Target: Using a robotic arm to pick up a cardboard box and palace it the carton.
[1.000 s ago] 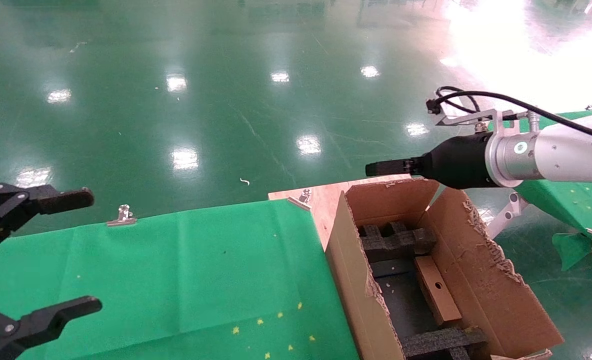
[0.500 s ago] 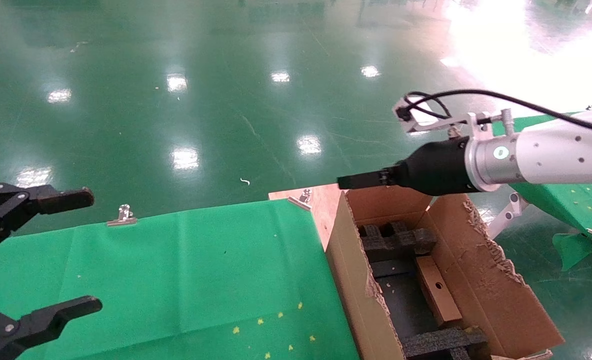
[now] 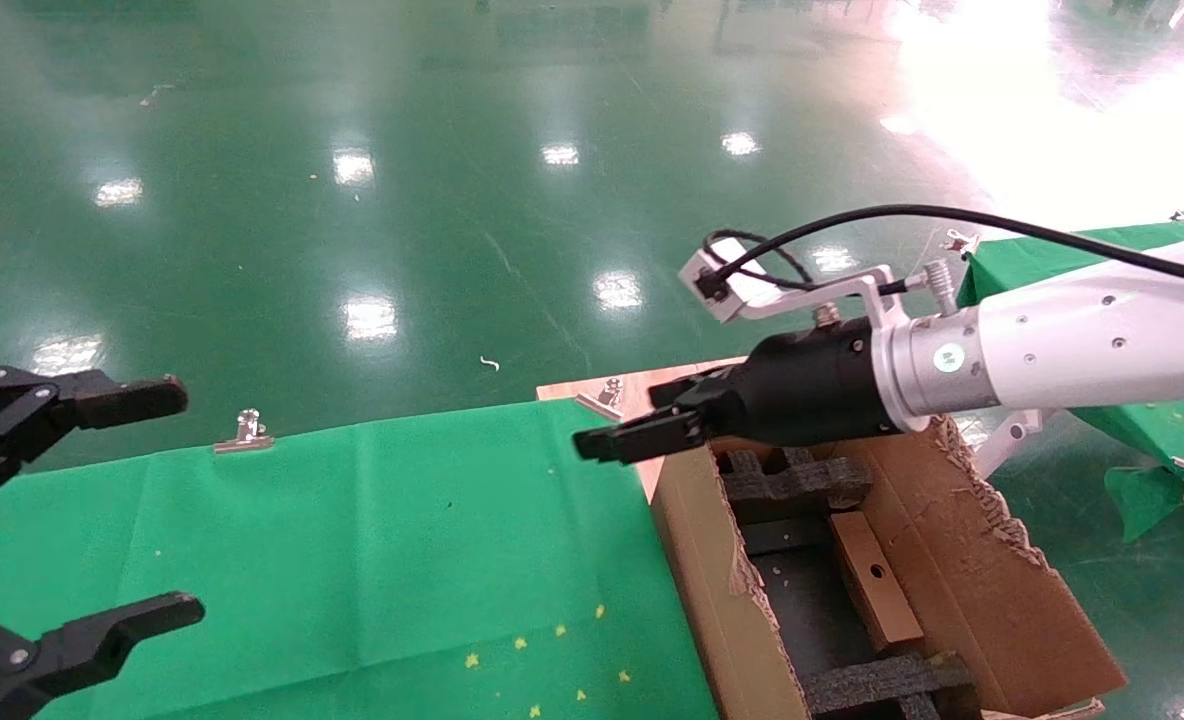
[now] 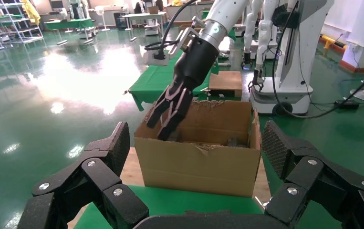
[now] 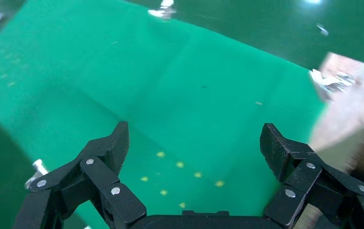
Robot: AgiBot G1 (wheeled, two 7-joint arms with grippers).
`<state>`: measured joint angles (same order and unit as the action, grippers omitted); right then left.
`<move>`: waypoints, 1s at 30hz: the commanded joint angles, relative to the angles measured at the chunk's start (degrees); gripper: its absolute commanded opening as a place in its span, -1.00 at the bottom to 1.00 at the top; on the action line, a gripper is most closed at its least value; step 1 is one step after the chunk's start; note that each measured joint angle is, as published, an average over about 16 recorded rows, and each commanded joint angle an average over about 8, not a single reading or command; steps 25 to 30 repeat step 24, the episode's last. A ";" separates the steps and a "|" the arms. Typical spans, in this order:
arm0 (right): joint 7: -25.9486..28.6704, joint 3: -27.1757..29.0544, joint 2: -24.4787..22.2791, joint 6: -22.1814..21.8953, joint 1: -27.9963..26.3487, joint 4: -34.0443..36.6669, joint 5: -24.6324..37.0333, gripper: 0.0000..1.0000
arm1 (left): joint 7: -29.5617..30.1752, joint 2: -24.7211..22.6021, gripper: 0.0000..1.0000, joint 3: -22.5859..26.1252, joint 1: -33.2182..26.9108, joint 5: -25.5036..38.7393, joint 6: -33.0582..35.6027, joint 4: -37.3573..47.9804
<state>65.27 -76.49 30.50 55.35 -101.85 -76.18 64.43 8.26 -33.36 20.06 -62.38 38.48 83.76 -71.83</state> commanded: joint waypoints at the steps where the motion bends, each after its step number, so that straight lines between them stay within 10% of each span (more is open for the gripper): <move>1: -3.02 3.35 0.25 1.68 2.23 0.14 -1.25 1.00 | 0.00 0.00 1.00 0.00 0.00 0.00 0.00 0.00; 21: -33.12 36.73 2.74 18.43 24.47 1.58 -13.71 1.00 | 0.00 0.00 1.00 0.01 0.00 -0.01 0.00 0.00; 30: -35.37 39.23 2.93 19.69 26.13 1.69 -14.64 1.00 | 0.00 0.00 1.00 0.01 0.00 -0.01 0.00 0.00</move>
